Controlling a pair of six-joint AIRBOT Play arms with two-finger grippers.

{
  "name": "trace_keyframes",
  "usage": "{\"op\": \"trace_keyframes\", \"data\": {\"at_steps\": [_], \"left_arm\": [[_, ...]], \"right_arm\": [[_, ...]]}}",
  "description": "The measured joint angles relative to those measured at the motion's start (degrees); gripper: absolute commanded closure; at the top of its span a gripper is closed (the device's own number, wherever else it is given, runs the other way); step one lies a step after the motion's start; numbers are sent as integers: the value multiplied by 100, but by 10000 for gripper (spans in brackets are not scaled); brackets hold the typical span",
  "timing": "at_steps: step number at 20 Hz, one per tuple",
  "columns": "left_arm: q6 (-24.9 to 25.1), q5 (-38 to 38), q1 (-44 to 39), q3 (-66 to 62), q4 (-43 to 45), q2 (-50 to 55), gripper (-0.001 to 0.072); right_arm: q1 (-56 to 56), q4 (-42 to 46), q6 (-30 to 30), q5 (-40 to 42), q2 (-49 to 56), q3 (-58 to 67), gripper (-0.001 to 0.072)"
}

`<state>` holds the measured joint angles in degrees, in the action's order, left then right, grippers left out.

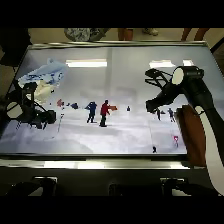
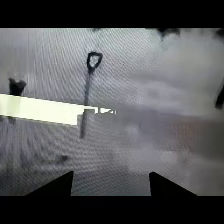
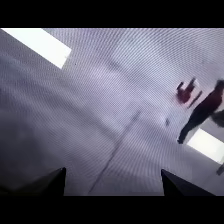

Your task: Fold the shirts.

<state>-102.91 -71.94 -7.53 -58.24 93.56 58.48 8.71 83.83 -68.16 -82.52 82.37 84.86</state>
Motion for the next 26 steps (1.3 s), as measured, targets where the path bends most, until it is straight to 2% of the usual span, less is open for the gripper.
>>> {"op": "trace_keyframes", "data": {"at_steps": [3,9,13,14,15,17,19,21,23,26], "left_arm": [[-9,0,0,0,-2,0,134],[-363,17,-4,0,-247,0,136],[-428,393,-7,0,-302,26,134],[-461,533,-17,0,-315,37,36],[-470,726,-22,0,-332,59,-13],[-448,1360,68,-55,-354,138,-13],[-461,1952,448,-393,-337,404,-13],[-584,2192,1137,-1106,-457,949,-13],[-664,1888,1958,-1974,-835,1679,-13],[-699,901,3071,-2938,-1794,2826,-13]], "right_arm": [[0,0,0,2,0,0,16],[0,-15,-22,306,0,0,16],[0,-11,-22,699,2,0,15],[0,-7,-22,857,4,0,15],[0,-2,-20,1008,4,0,15],[0,-2,-20,1357,4,0,15],[0,0,-17,1652,4,0,15],[0,0,-13,1801,4,0,15],[0,0,2,1821,4,0,16],[0,-2,2,1703,4,0,17]]}}
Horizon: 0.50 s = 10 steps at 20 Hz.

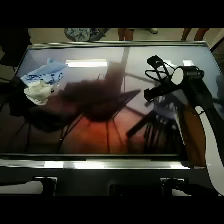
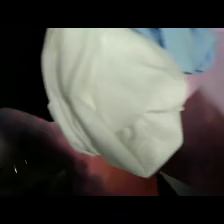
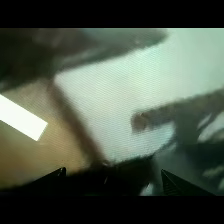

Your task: Fold the shirts.

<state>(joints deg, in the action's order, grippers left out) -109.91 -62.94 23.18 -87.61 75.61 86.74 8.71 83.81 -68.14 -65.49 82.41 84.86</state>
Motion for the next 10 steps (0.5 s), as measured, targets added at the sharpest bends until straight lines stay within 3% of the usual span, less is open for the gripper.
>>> {"op": "trace_keyframes", "data": {"at_steps": [3,7,8,9,10], "left_arm": [[278,-328,463,-354,-1008,782,-13],[905,157,382,-514,-1954,1427,-13],[1036,313,328,-533,-2118,1552,20],[1134,424,282,-542,-2238,1690,283],[1209,468,243,-551,-2319,1810,688]], "right_arm": [[0,-11,0,-138,0,0,23],[0,-20,-2,-219,2,0,36],[0,-28,-2,-236,0,0,35],[0,-44,-7,-262,0,0,35],[0,-57,-15,-302,0,0,34]]}}
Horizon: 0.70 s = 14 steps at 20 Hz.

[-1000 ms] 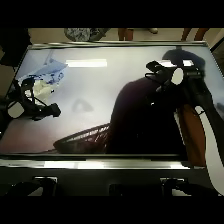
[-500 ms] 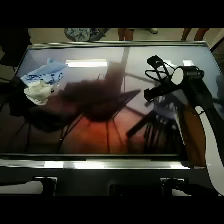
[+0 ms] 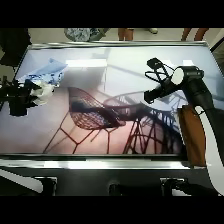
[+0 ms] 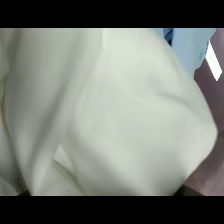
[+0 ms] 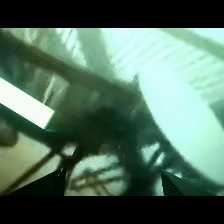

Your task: Fold the shirts.

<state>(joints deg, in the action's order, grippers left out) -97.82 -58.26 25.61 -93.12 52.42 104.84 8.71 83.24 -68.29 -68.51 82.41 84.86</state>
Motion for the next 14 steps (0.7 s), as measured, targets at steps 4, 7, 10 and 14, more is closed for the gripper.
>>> {"op": "trace_keyframes", "data": {"at_steps": [4,7,10,14], "left_arm": [[361,-232,-42,-28,-457,170,677],[1202,-494,-164,-42,-981,-474,677],[1930,-772,-531,-50,-1303,-1764,677],[2251,-804,-1427,-35,-1408,-3536,677]], "right_arm": [[0,-20,-33,-313,0,0,34],[0,66,-4,-570,-94,0,34],[4,435,81,-800,-446,0,33],[2,835,122,-1012,-1296,0,34]]}}
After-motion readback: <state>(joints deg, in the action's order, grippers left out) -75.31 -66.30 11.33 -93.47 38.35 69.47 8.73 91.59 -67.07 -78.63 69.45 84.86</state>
